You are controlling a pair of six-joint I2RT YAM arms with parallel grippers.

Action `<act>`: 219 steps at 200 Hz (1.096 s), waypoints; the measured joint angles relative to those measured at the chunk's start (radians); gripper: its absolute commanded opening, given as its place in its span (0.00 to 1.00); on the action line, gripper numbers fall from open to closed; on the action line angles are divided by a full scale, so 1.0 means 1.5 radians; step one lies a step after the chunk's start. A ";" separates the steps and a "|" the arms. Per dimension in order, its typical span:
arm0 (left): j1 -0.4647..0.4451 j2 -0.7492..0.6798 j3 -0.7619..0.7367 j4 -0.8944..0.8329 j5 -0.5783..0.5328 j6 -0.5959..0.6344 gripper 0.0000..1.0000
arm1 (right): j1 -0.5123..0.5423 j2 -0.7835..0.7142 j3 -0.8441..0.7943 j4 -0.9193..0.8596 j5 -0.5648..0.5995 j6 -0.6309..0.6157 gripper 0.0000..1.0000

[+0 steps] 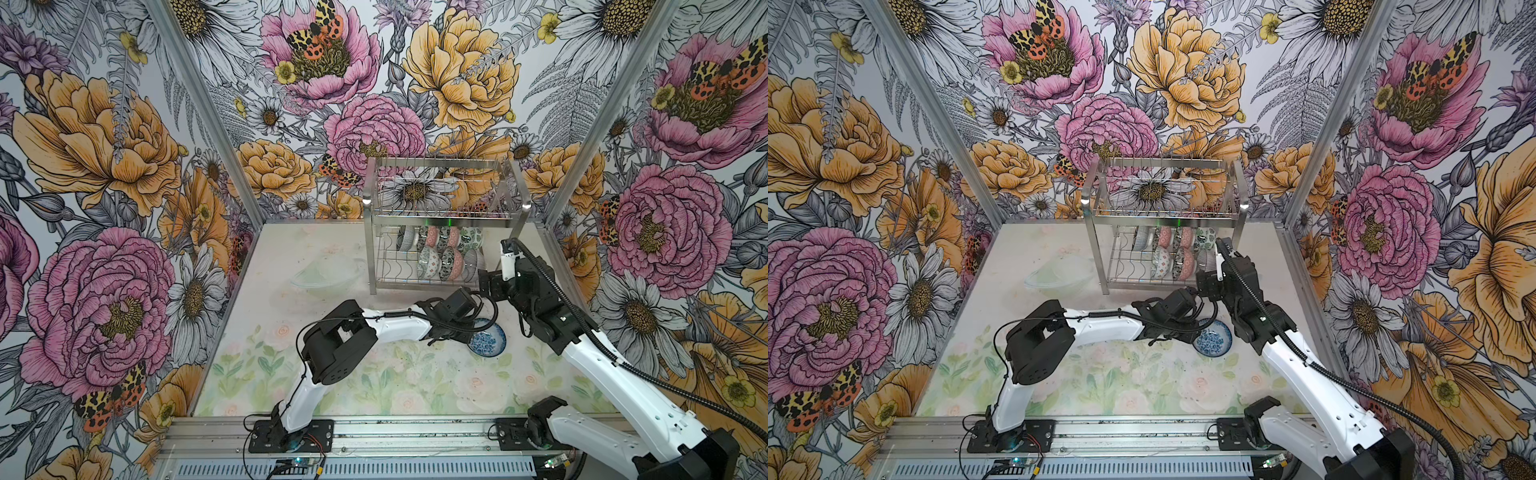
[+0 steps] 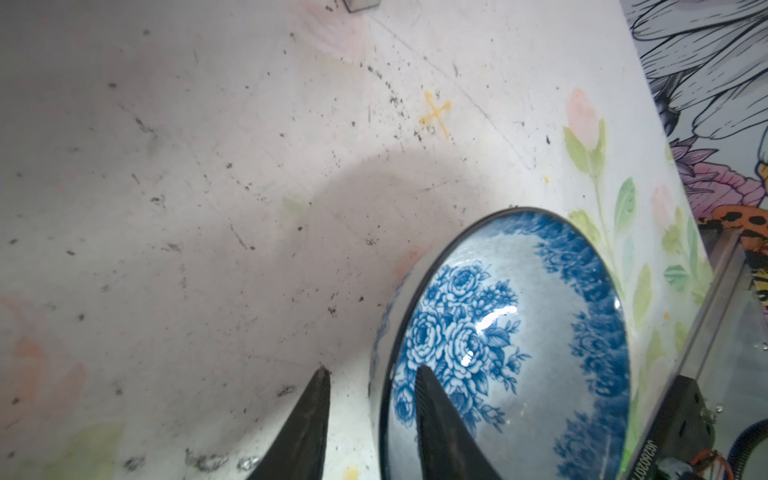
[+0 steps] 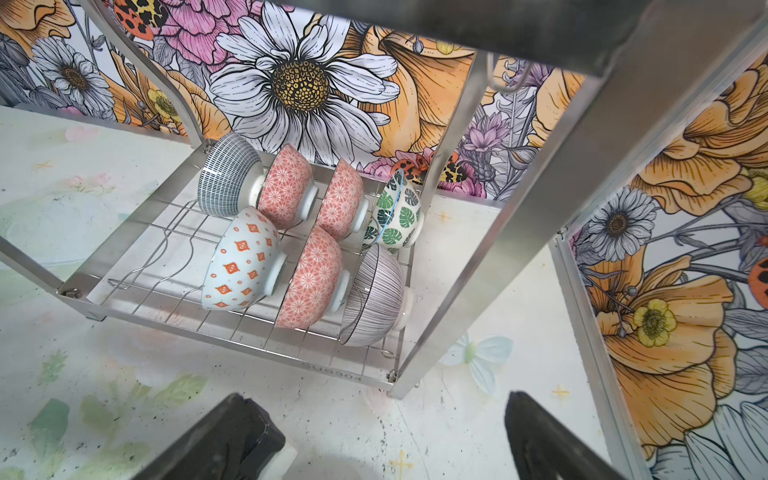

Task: Load the bowls into the dish rack
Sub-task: 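Lift the blue-white bowl with the left gripper while the right approaches it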

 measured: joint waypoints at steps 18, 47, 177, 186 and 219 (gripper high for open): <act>0.000 0.000 0.003 0.000 0.002 -0.004 0.15 | -0.001 -0.001 0.000 0.000 -0.002 0.000 0.98; 0.000 0.000 0.004 -0.008 0.001 0.000 0.05 | -0.005 -0.007 0.000 0.000 -0.007 0.000 0.98; 0.068 -0.221 -0.148 -0.067 -0.091 0.029 0.00 | -0.010 -0.035 0.000 0.000 -0.039 0.005 0.98; 0.079 -0.257 -0.163 -0.070 -0.104 0.030 0.00 | -0.010 -0.035 0.000 0.000 -0.047 0.006 0.99; 0.110 -0.388 -0.221 -0.077 -0.183 0.043 0.00 | -0.009 -0.031 0.010 -0.002 -0.100 0.017 1.00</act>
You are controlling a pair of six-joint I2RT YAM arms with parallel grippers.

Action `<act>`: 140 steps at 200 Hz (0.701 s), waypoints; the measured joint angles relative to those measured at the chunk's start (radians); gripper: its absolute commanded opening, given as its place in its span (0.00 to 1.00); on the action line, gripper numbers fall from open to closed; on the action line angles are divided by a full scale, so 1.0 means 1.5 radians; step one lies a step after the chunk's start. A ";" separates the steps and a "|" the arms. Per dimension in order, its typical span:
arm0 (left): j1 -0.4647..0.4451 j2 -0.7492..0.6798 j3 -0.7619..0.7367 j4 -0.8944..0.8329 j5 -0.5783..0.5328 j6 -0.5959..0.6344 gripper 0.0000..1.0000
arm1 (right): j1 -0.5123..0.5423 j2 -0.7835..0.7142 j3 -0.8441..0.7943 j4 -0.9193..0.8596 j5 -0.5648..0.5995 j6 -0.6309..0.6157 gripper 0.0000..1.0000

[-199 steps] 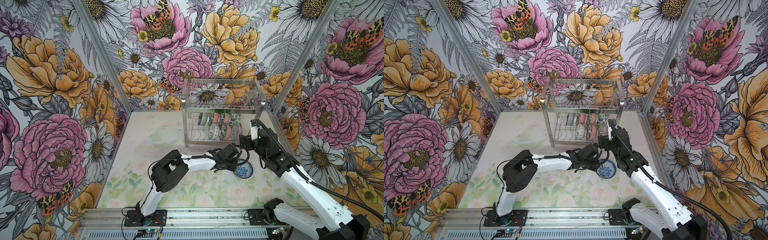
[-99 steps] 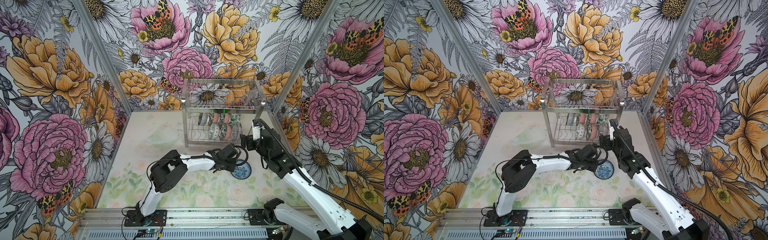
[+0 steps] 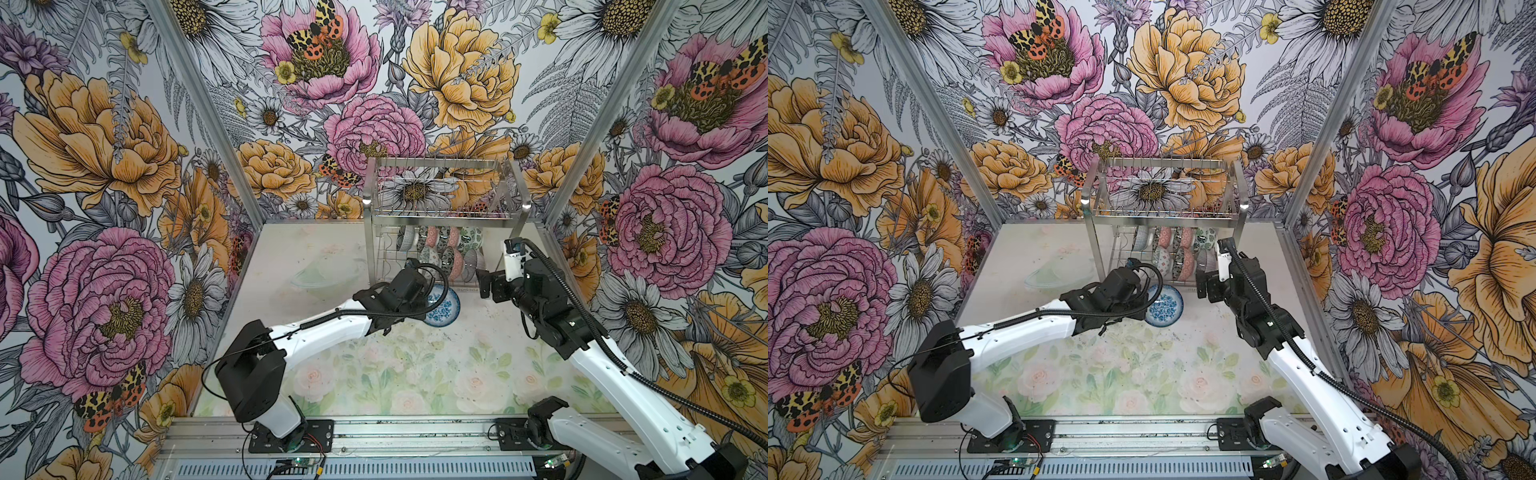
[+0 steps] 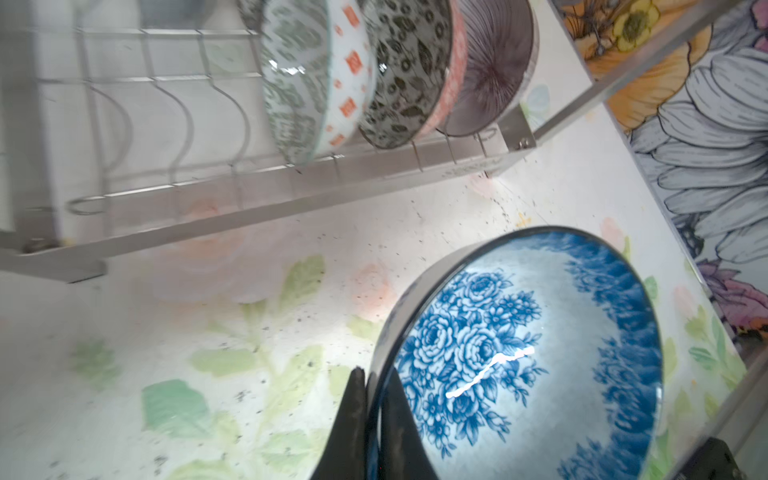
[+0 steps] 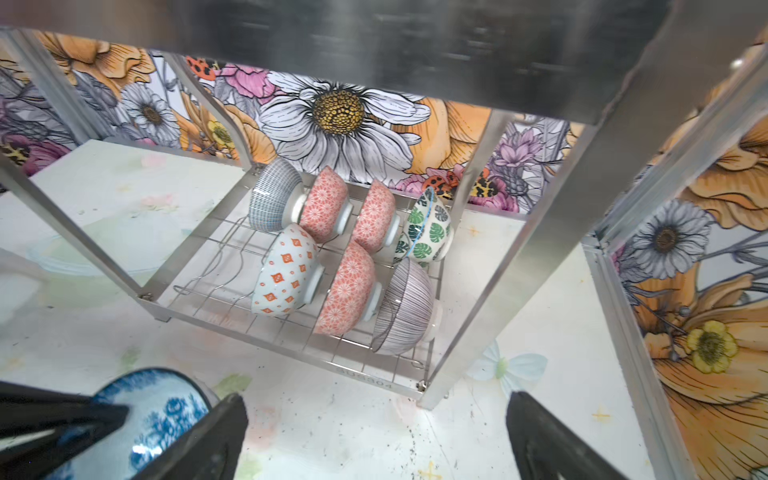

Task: Load the bowls into the dish rack
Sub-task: 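Lift the blue-white bowl with the left gripper while the right approaches it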

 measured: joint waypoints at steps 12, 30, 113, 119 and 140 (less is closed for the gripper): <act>0.003 -0.043 -0.016 -0.004 -0.034 0.009 0.00 | 0.007 0.005 0.012 0.001 -0.021 0.005 1.00; 0.004 -0.106 -0.032 -0.006 -0.085 0.021 0.00 | 0.031 0.015 0.030 0.002 -0.036 0.016 1.00; 0.010 -0.229 -0.059 0.083 -0.234 0.068 0.00 | 0.179 0.096 0.077 0.052 -0.072 0.102 0.98; 0.010 -0.229 -0.059 0.087 -0.236 0.070 0.00 | 0.184 0.102 0.078 0.058 -0.072 0.107 0.98; 0.010 -0.226 -0.059 0.106 -0.240 0.080 0.00 | 0.200 0.127 0.089 0.077 -0.071 0.125 0.95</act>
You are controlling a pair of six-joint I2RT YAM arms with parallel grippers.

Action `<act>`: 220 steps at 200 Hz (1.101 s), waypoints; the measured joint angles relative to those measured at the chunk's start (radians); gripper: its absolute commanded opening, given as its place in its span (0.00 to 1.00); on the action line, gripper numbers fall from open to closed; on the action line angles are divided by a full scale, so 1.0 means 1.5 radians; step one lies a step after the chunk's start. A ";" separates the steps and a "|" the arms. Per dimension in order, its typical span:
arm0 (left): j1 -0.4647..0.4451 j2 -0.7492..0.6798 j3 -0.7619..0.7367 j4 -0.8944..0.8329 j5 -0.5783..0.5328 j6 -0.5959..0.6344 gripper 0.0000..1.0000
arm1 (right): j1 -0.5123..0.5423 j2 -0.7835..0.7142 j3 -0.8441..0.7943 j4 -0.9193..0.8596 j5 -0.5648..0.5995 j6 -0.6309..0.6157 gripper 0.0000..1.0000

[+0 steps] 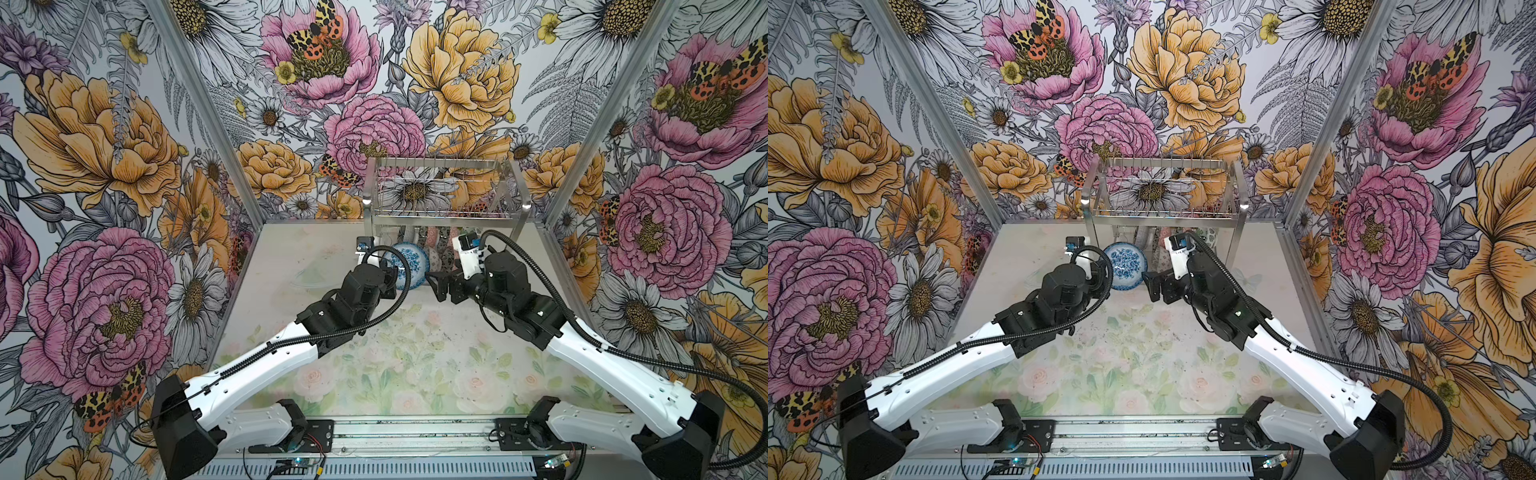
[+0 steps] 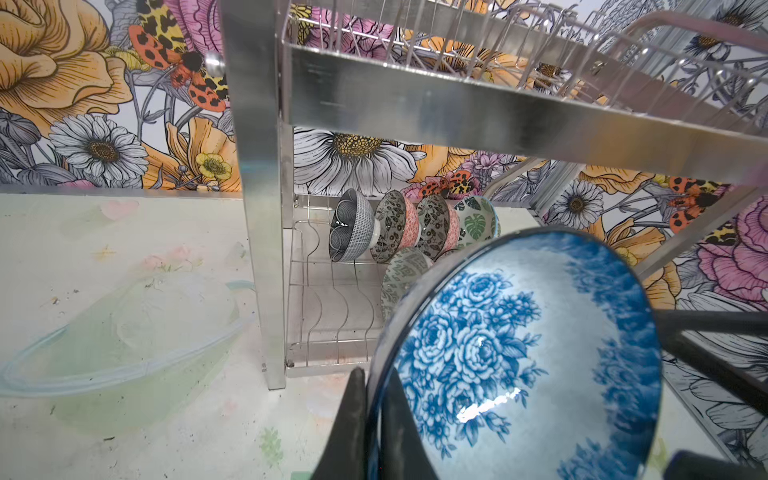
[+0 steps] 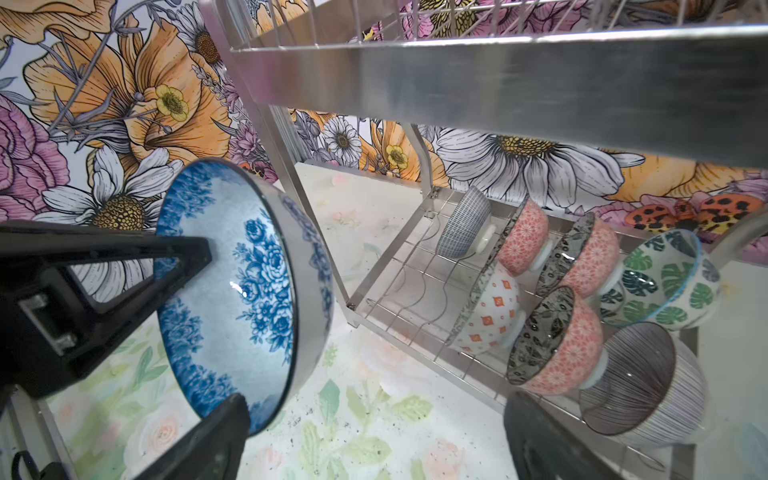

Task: Load the bowls into the dish rack
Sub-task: 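Lift the blue-white bowl with the left gripper while the right approaches it, then grasp the blue-white bowl's rim with the right gripper while the left holds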

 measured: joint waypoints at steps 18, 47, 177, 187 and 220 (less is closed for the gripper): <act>-0.001 0.003 0.000 0.010 0.000 0.005 0.00 | 0.010 0.015 0.008 0.009 0.003 0.013 0.91; -0.003 0.005 0.000 0.022 0.000 0.007 0.00 | 0.019 0.034 0.020 0.027 0.020 0.028 0.77; -0.024 -0.006 -0.016 0.046 -0.015 0.027 0.00 | 0.043 0.121 0.049 0.097 0.096 0.080 0.00; -0.024 -0.009 -0.019 0.046 -0.016 0.027 0.00 | 0.045 0.121 0.049 0.096 0.098 0.079 0.00; -0.022 -0.020 -0.022 0.041 -0.014 0.030 0.22 | 0.052 0.121 0.050 0.100 0.107 0.079 0.00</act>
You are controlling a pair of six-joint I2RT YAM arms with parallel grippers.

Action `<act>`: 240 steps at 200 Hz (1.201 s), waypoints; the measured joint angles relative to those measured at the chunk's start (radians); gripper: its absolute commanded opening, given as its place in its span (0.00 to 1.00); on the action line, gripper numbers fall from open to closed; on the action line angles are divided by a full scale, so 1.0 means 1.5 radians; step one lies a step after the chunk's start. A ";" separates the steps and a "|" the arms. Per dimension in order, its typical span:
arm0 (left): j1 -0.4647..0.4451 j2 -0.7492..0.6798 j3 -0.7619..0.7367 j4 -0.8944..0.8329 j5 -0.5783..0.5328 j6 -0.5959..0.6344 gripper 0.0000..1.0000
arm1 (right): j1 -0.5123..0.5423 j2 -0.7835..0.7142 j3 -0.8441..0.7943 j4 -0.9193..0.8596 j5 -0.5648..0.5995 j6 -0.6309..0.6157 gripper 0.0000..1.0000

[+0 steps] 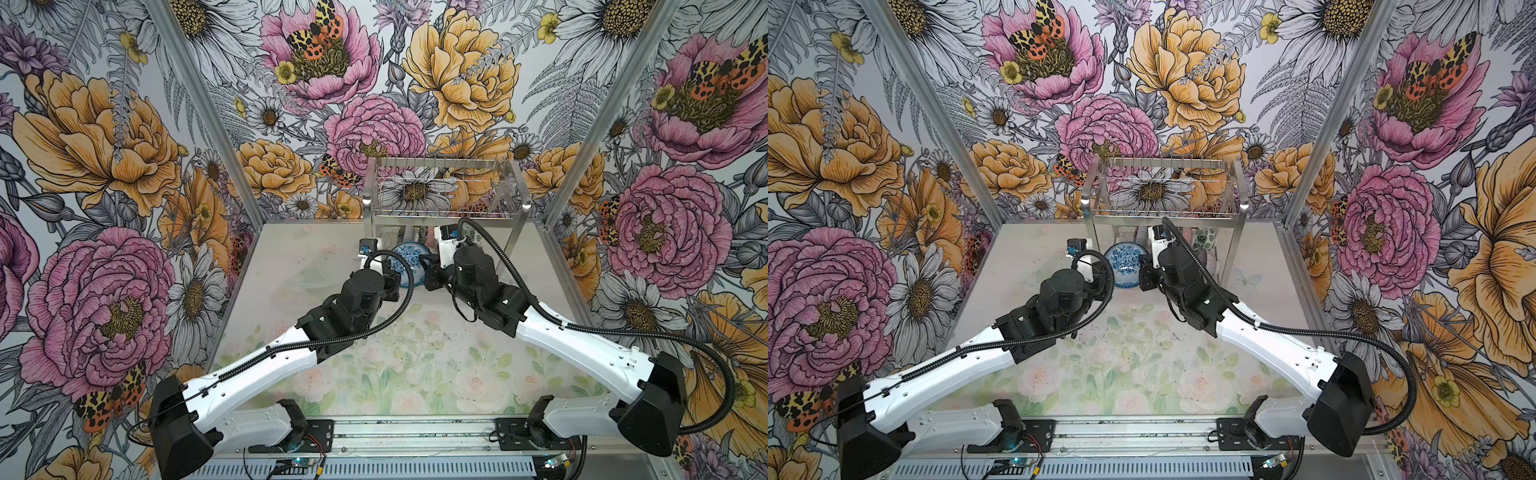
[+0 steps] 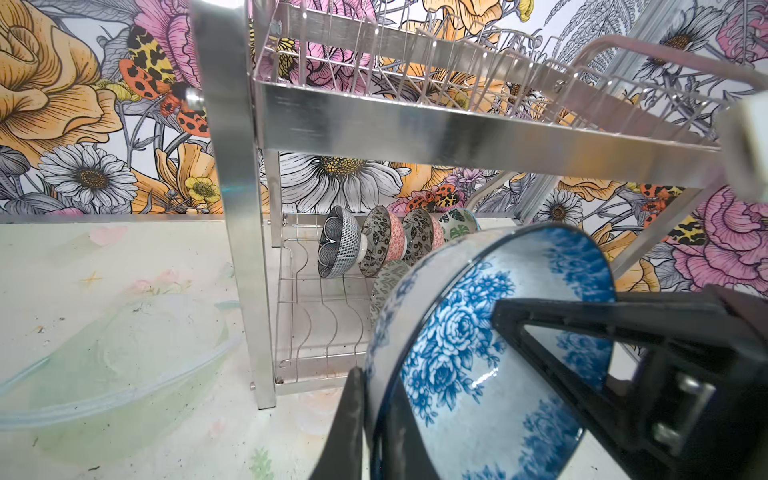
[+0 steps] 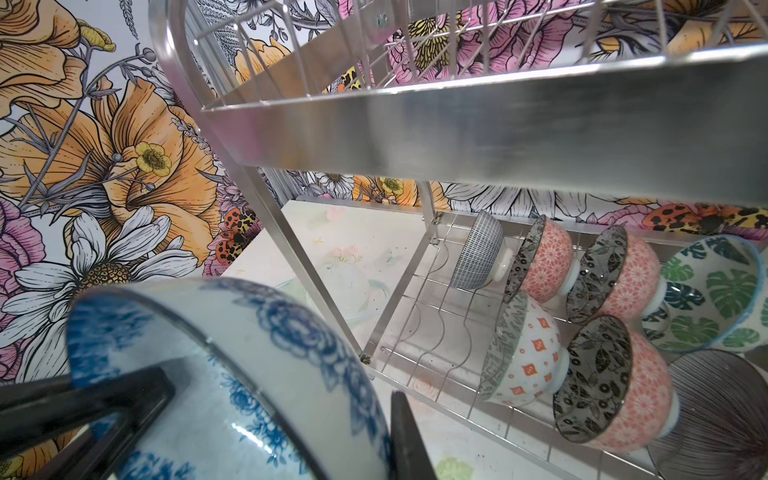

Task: Load the bowls into the dish rack
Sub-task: 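Grasp the blue-white bowl's rim with the right gripper while the left holds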

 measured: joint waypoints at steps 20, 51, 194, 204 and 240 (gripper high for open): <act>0.017 -0.016 0.000 -0.011 0.010 -0.003 0.86 | 0.002 0.000 0.000 -0.005 0.006 -0.002 0.00; 0.064 -0.051 0.001 -0.062 0.028 -0.004 0.99 | 0.007 0.004 0.000 -0.006 0.034 -0.002 0.00; 0.266 -0.149 -0.021 -0.203 0.110 0.045 0.99 | 0.100 0.275 0.149 -0.066 0.463 -0.074 0.00; 0.271 -0.146 -0.021 -0.203 0.115 0.047 0.99 | 0.100 0.296 0.163 -0.066 0.480 -0.082 0.00; 0.290 -0.135 -0.021 -0.202 0.137 0.057 0.99 | 0.099 0.360 0.196 -0.069 0.531 -0.112 0.00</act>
